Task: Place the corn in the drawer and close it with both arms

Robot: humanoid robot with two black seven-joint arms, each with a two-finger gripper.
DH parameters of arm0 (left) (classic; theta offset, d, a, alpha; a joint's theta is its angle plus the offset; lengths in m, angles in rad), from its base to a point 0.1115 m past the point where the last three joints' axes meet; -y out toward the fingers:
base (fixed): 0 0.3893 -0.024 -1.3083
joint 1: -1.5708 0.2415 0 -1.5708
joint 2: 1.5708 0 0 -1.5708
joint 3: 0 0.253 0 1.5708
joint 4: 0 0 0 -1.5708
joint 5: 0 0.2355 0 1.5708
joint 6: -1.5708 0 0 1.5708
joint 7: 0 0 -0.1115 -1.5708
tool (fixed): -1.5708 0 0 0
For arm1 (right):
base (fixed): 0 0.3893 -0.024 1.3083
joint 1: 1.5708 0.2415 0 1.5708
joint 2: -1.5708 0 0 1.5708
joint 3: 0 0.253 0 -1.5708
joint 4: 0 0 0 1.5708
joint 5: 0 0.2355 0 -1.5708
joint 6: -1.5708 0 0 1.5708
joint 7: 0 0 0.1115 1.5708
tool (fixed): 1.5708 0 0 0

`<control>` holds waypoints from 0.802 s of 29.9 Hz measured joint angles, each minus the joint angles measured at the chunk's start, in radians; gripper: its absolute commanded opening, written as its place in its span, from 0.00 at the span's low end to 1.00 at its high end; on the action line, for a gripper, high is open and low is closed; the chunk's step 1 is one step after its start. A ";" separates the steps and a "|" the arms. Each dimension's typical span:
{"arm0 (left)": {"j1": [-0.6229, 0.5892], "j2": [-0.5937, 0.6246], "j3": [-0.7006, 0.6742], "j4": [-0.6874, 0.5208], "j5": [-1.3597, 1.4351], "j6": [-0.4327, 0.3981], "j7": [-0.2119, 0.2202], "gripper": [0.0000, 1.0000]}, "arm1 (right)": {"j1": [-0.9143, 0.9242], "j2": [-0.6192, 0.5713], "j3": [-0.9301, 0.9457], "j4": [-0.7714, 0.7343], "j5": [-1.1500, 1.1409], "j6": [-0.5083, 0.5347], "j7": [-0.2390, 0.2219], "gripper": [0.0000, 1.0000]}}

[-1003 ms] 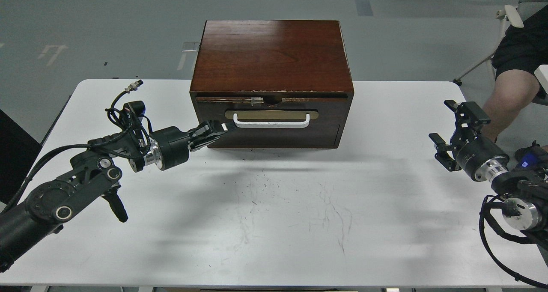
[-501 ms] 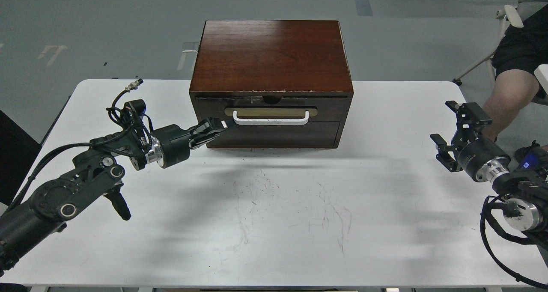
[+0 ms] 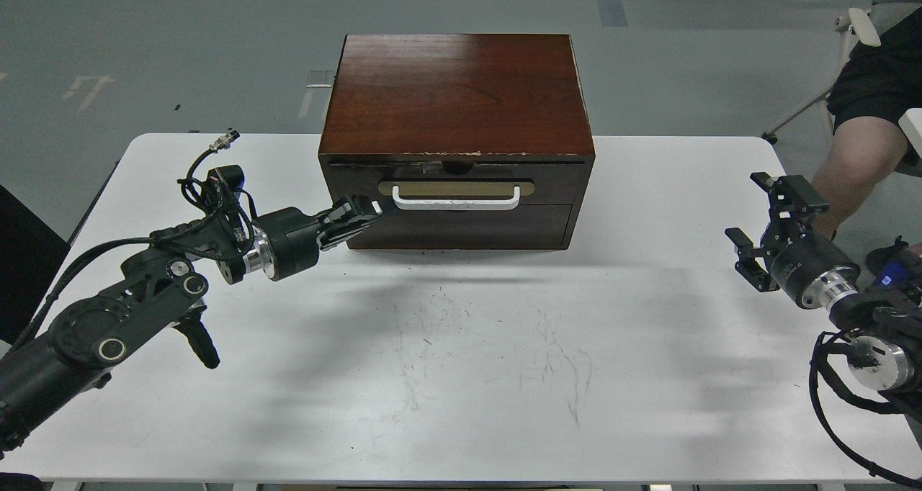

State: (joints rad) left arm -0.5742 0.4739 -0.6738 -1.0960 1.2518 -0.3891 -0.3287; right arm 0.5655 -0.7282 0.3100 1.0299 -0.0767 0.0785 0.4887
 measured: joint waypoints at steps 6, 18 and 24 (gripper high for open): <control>0.013 0.067 0.001 -0.041 -0.049 -0.080 -0.012 0.84 | 0.000 -0.005 0.002 0.001 0.000 0.001 0.000 1.00; 0.057 0.270 -0.016 -0.155 -0.604 -0.100 -0.151 1.00 | 0.001 0.003 0.012 -0.035 0.000 0.000 0.000 1.00; 0.107 0.320 -0.036 -0.146 -0.916 -0.100 -0.160 1.00 | 0.001 0.013 0.014 -0.048 0.000 0.000 0.000 1.00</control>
State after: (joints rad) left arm -0.4677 0.7936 -0.7099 -1.2418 0.3358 -0.4887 -0.4885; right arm 0.5663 -0.7151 0.3239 0.9819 -0.0765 0.0780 0.4887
